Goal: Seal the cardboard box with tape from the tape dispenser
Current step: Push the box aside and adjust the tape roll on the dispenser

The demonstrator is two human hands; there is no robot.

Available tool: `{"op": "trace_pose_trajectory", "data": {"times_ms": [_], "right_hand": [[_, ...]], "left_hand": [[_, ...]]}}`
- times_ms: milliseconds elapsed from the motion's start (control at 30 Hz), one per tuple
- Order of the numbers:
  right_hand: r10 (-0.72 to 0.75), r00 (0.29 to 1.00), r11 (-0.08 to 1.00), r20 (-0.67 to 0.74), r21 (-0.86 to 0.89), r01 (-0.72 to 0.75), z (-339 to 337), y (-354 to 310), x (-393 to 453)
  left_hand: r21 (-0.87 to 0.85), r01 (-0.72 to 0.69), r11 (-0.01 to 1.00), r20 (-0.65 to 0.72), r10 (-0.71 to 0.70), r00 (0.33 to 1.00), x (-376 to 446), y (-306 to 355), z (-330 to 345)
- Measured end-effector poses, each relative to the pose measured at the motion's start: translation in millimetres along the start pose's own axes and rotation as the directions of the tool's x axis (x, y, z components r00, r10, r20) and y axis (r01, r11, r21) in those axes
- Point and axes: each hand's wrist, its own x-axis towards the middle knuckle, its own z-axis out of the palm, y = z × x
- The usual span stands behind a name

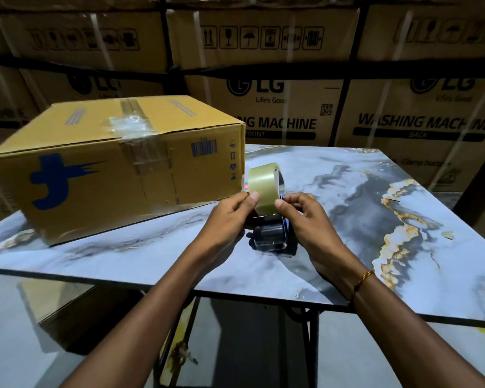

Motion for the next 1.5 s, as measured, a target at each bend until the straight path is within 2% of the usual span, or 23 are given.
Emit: {"op": "trace_pose_trajectory", "data": {"times_ms": [233,433,600,867,1000,1067,1500], "right_hand": [[0.026,0.994,0.998,-0.105,-0.051,-0.032,-12,-13,15],[0.036,0.991,0.991,-0.127,-0.124,-0.052,-28,-28,20],[0.105,0.987,0.964,-0.120,-0.231,-0.130,-53,-43,12],[0.153,0.981,0.813,-0.119,-0.550,-0.194,-107,-57,12],[0.202,0.973,0.718,-0.115,-0.658,-0.227,-128,-59,21],[0.219,0.968,0.680,-0.121,-0.692,-0.241,-141,-59,27],[0.230,0.956,0.595,-0.182,-0.751,-0.287,-195,-45,66]], "left_hand": [[-0.125,0.043,0.991,0.024,-0.040,0.999,44,5,0],[0.056,-0.101,0.993,-0.012,0.101,0.995,70,7,1],[0.138,-0.096,0.986,0.008,0.096,0.995,73,6,17],[0.307,0.049,0.951,0.085,-0.078,0.993,79,21,58],[0.205,0.288,0.935,0.090,-0.311,0.946,89,31,87],[0.153,0.355,0.922,0.097,-0.372,0.923,96,35,103],[0.225,0.368,0.902,0.140,-0.403,0.904,147,46,168]]}}
